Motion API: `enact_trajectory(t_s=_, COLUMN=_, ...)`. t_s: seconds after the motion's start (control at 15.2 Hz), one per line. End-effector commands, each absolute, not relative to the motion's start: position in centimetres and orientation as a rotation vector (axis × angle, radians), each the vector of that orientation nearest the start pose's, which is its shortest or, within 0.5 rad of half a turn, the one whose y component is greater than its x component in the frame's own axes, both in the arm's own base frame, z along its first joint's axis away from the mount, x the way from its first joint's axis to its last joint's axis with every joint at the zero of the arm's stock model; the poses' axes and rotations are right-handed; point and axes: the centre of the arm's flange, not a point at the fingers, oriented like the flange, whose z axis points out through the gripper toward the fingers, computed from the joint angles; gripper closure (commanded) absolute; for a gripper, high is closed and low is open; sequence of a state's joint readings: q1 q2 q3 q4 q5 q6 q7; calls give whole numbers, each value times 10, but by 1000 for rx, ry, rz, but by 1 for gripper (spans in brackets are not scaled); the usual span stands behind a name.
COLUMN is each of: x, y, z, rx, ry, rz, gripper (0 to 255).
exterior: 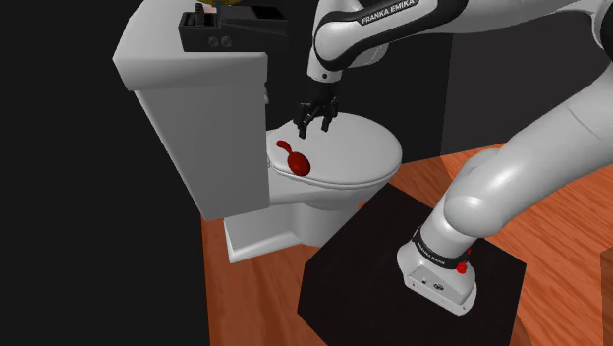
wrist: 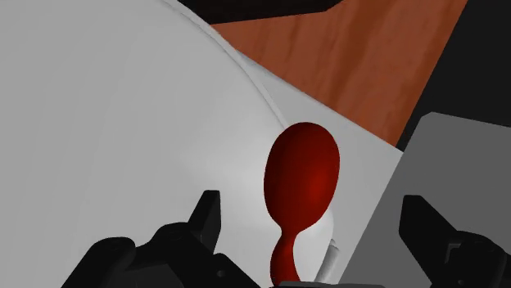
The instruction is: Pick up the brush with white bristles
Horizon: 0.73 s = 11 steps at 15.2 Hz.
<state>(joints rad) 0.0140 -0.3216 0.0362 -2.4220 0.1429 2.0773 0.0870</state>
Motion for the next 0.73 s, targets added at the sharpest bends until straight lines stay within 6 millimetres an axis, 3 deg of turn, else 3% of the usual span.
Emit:
enact_trajectory(t_s=0.0, x=448, y=29, z=404, rx=-3015, ry=182, rz=36, gripper=0)
enact_trajectory(t_s=0.33, x=487, y=36, z=353, rx=-2989, ry=218, rz=21, gripper=0)
enact_trajectory(t_s=0.66, x=489, y=36, z=329, rx=-2988, ry=219, rz=20, gripper=0)
